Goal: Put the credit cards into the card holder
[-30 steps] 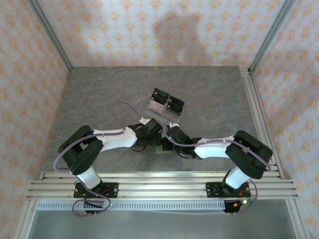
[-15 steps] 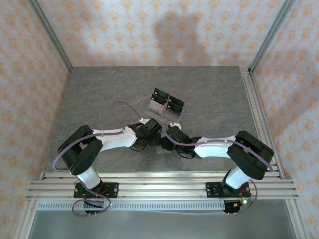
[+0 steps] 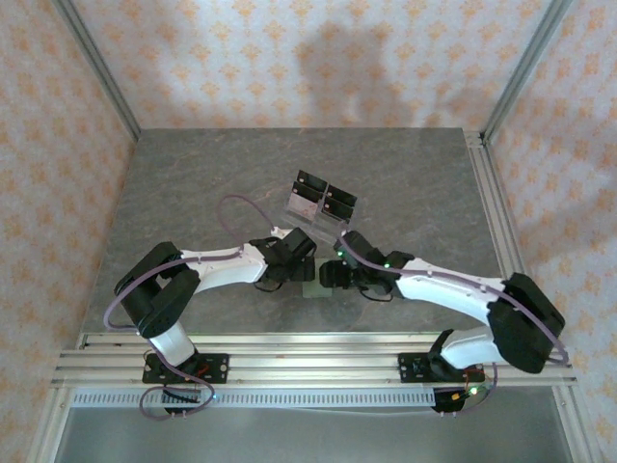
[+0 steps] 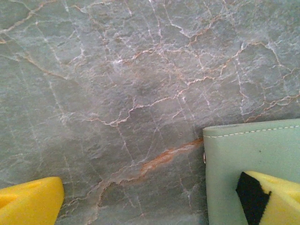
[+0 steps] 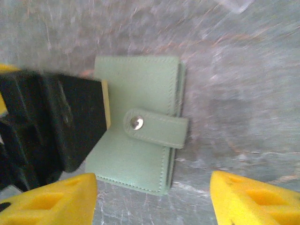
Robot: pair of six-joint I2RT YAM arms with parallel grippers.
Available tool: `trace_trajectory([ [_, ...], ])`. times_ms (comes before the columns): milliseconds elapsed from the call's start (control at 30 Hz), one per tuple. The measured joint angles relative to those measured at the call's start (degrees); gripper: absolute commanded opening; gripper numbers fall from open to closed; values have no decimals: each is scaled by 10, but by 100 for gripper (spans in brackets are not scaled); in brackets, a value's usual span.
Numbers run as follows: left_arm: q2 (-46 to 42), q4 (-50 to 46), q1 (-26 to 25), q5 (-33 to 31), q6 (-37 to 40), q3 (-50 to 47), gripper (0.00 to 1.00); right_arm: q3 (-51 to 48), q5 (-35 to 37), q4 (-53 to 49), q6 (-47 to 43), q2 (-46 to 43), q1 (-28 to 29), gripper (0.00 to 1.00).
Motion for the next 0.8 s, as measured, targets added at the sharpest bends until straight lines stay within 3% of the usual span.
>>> trace_trajectory([
  [233,-32,-83,16,-42,23,102,100,67,6,-68,-30,-57,-92,83],
  [500,-168,-130,103,-167,101,197,100,161,52,-105,-62,-82,-232,91],
  [600,-235,-92,145,-233,167,159,100,172,96,-107,-72,-82,-279,99],
  [800,-336,32,245,-305,288,5,100,167,182,-84,-96,-50,-363,99],
])
